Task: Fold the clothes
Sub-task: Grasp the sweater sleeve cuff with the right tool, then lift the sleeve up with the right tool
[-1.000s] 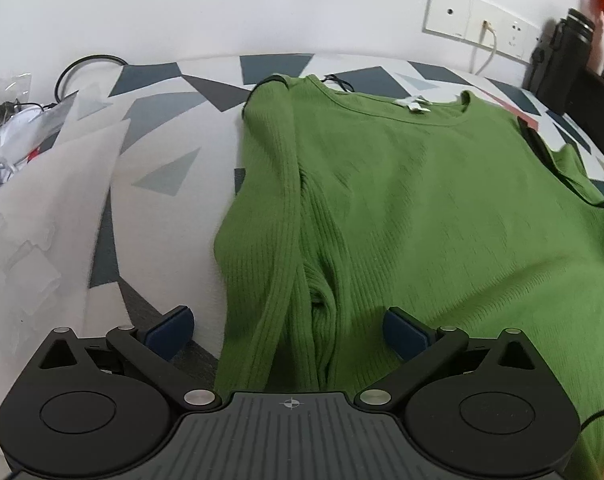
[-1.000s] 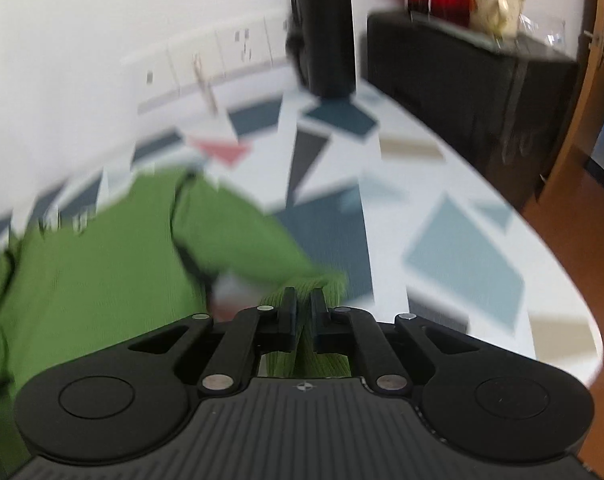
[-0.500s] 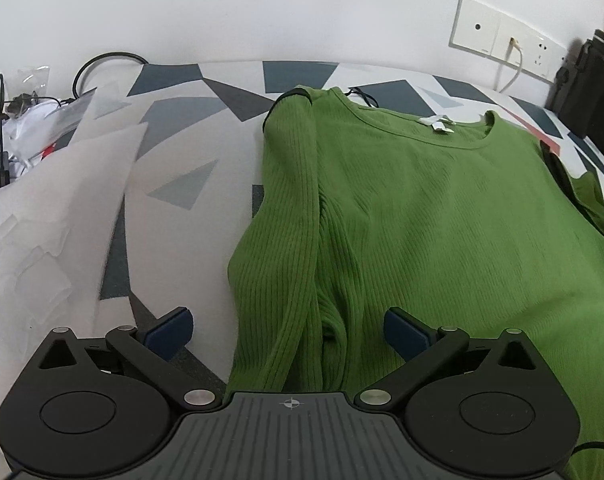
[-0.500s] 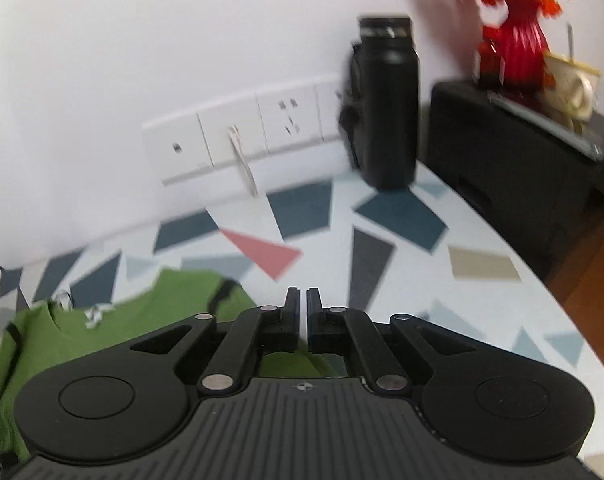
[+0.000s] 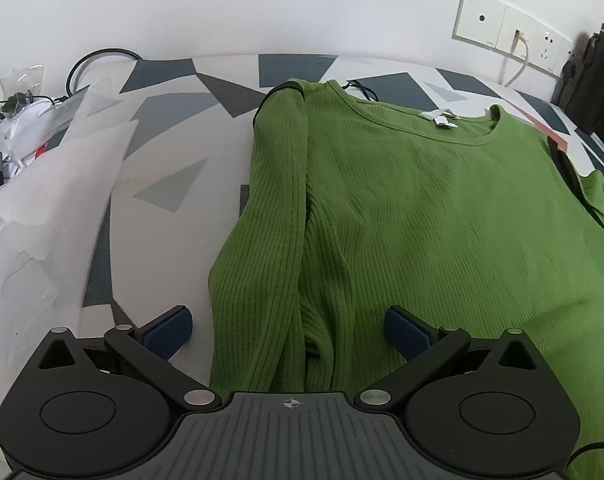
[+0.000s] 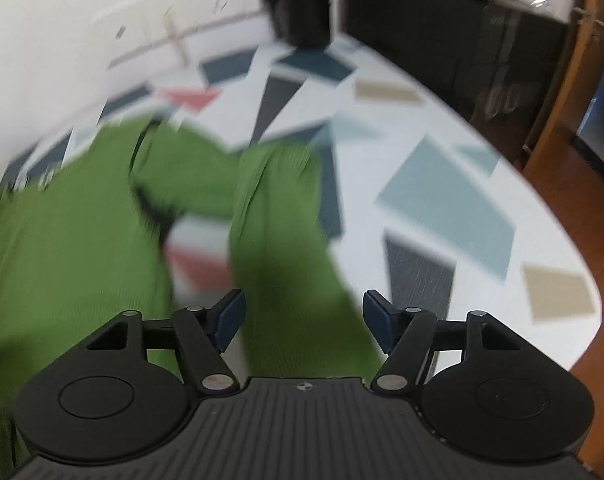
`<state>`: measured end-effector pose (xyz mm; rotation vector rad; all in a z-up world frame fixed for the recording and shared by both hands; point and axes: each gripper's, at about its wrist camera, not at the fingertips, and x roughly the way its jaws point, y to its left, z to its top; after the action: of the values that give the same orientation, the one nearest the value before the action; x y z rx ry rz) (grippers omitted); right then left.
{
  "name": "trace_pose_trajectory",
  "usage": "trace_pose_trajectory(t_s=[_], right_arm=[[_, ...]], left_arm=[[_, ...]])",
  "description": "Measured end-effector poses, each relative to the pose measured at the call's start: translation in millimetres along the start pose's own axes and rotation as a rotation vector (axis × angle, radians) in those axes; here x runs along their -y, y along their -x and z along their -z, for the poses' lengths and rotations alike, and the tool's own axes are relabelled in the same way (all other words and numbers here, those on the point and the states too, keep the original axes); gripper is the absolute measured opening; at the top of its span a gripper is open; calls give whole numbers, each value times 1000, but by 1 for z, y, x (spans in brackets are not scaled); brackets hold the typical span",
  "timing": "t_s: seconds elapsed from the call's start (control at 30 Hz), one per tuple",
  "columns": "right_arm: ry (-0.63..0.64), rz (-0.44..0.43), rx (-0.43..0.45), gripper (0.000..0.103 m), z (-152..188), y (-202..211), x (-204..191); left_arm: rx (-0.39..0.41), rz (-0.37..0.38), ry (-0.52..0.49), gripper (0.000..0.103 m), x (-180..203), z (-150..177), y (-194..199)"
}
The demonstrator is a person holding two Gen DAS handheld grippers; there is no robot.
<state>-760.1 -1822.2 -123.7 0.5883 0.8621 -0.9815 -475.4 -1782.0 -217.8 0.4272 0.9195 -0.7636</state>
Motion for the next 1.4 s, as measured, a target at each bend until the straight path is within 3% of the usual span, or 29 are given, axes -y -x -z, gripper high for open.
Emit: trace_pose_trajectory(t_s=[0.2, 0.27, 0.33, 0.37, 0.43, 0.53, 0.73, 0.83, 1.07, 1.4], right_arm=[[58, 66, -49, 69, 27, -2, -5], [59, 68, -32, 59, 28, -1, -1], [55, 84, -18, 25, 25, -1, 6], [50, 98, -12, 17, 21, -2, 11], [18, 132, 9, 10, 8, -4, 25], [-100, 151, 118, 9, -21, 9, 53], [-281, 323, 499, 9, -76, 66, 89], [-297, 353, 560, 9, -89, 73, 92], [-322, 279, 451, 9, -93, 48, 85], [-306, 175, 278, 9, -87, -12, 39]], left_arm=[[5, 4, -6, 102, 0, 1, 0], [7, 6, -9, 102, -1, 1, 0], [10, 8, -11, 102, -1, 1, 0], [11, 8, -11, 102, -1, 2, 0], [13, 8, -12, 102, -1, 2, 0], [11, 11, -16, 102, -1, 2, 0], [13, 15, -19, 102, -1, 2, 0], [17, 14, -18, 102, -1, 2, 0], [23, 14, -15, 102, -1, 3, 1], [26, 12, -10, 102, -3, 1, -1]])
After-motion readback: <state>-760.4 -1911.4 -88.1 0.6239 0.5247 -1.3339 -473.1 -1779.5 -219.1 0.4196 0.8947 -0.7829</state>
